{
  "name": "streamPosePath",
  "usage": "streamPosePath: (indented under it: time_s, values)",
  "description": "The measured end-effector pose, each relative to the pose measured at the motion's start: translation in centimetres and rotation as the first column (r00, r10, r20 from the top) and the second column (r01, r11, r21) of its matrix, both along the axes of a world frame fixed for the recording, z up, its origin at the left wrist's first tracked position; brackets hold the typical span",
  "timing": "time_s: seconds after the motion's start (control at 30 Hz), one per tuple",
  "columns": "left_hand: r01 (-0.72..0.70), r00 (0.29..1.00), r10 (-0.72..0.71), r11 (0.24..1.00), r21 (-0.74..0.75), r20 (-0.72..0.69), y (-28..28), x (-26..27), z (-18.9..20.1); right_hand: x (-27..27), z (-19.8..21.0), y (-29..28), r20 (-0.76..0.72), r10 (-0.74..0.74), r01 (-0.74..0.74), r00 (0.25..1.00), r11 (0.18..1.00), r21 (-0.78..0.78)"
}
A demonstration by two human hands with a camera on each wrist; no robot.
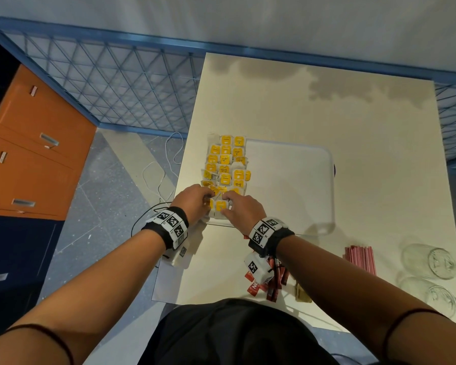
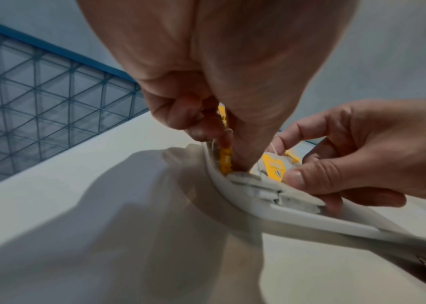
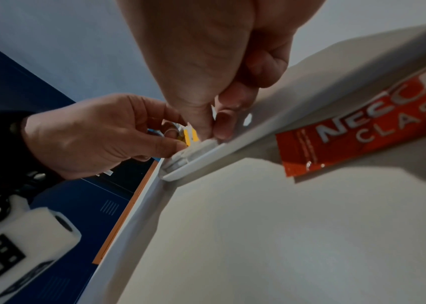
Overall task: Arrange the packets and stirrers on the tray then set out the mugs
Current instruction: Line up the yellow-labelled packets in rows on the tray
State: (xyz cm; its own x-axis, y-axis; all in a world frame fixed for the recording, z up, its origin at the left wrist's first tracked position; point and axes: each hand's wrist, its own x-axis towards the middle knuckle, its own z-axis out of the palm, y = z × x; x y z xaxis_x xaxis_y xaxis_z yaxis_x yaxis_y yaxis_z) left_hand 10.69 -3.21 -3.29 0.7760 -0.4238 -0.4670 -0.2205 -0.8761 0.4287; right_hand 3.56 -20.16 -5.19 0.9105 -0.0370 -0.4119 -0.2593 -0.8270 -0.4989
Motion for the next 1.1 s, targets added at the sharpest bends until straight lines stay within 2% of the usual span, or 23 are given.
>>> streamPosePath:
  time_s: [0.33,0.6,0.87,1.1]
  values:
    - [-0.059,0.998,0.059,0.998,0.009,-0.009,0.0,0.0,0.0,0.2,-0.3,-0.2,-0.005,-0.013,0.013,1.000,1.000,0.018]
    - [-0.126,0.992,0.125,0.989,-0.079,-0.017,0.6,-0.4,0.7,-0.1,0.4,-1.0,0.029,-0.104,0.098,0.994,0.983,0.157]
    - [-0.098,0.995,0.102,0.984,-0.152,0.020,1.5,-2.0,2.1,-1.3,2.6,-2.7,0.058,-0.172,0.146,0.983,0.939,0.311]
    - [-0.096,0.985,0.109,0.991,-0.095,0.134,1.0,-4.9,4.6,-4.8,4.7,-4.7,0.034,-0.200,0.178,0.979,0.927,0.330]
